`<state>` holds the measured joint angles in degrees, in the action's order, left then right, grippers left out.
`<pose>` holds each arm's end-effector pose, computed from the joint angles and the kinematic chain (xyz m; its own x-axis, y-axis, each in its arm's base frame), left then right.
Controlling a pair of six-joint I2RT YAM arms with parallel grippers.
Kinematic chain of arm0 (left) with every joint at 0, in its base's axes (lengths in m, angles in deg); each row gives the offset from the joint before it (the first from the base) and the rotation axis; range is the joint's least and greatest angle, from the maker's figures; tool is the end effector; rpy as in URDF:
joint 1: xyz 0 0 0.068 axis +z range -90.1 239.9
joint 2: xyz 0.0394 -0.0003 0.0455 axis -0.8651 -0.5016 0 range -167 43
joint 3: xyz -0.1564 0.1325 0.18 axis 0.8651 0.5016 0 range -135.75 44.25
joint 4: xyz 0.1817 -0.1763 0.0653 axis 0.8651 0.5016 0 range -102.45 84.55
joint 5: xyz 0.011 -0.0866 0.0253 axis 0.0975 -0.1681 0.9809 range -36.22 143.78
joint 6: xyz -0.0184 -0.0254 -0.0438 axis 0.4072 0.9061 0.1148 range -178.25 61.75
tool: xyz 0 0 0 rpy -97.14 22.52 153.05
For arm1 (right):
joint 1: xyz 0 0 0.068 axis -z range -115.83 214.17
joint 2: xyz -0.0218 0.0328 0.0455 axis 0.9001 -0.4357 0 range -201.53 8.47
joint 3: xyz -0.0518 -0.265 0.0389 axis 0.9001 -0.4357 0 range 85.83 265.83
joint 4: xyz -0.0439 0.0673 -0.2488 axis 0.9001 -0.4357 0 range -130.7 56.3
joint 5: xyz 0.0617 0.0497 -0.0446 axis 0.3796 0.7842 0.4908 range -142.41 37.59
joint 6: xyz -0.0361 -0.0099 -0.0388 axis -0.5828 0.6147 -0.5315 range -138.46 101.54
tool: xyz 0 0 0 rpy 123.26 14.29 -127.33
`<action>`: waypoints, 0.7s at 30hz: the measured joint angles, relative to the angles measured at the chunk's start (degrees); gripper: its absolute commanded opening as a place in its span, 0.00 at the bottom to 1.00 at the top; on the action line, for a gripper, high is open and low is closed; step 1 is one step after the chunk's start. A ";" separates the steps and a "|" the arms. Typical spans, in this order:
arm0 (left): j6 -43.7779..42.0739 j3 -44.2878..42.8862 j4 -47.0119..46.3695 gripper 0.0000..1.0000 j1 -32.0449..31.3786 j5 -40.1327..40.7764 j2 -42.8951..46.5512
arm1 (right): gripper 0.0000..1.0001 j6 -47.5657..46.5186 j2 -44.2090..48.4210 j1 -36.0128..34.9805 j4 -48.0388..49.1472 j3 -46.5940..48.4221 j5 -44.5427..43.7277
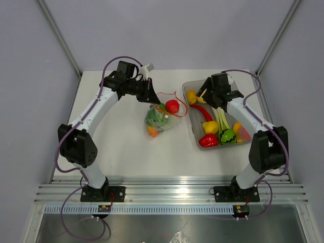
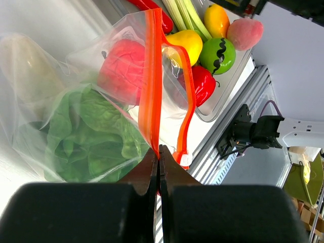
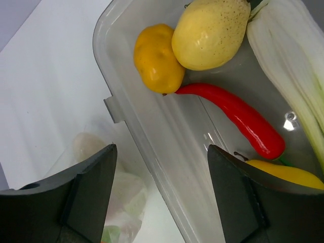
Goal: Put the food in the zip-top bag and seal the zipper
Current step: Pick up the fake fruit from the bin.
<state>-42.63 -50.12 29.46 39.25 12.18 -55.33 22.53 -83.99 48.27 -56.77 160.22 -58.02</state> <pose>0.3443 -0.1550 0.3454 -0.8343 0.0993 -0.5423 0.4898 0.5851 -0.6464 0.3522 0.0967 0.2863 -0.6100 0.5051 -0.6105 0.2628 0.8559 0.4455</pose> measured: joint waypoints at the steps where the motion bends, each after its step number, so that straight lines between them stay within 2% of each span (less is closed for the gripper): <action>1: 0.00 -0.02 0.00 0.00 0.00 0.00 0.00 | 0.80 1.01 -0.70 0.17 0.92 -0.20 0.24; 11: 0.04 -0.02 -0.02 0.00 0.00 -0.02 0.00 | 0.86 9.99 -8.61 0.37 10.03 -2.89 1.09; 21: 0.28 -0.02 -0.04 0.00 0.00 -0.02 0.00 | 0.89 11.63 -16.28 0.98 17.51 -2.21 3.23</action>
<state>-42.34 -50.14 29.41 39.25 12.16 -55.33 34.16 -100.27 49.25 -39.26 158.01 -54.78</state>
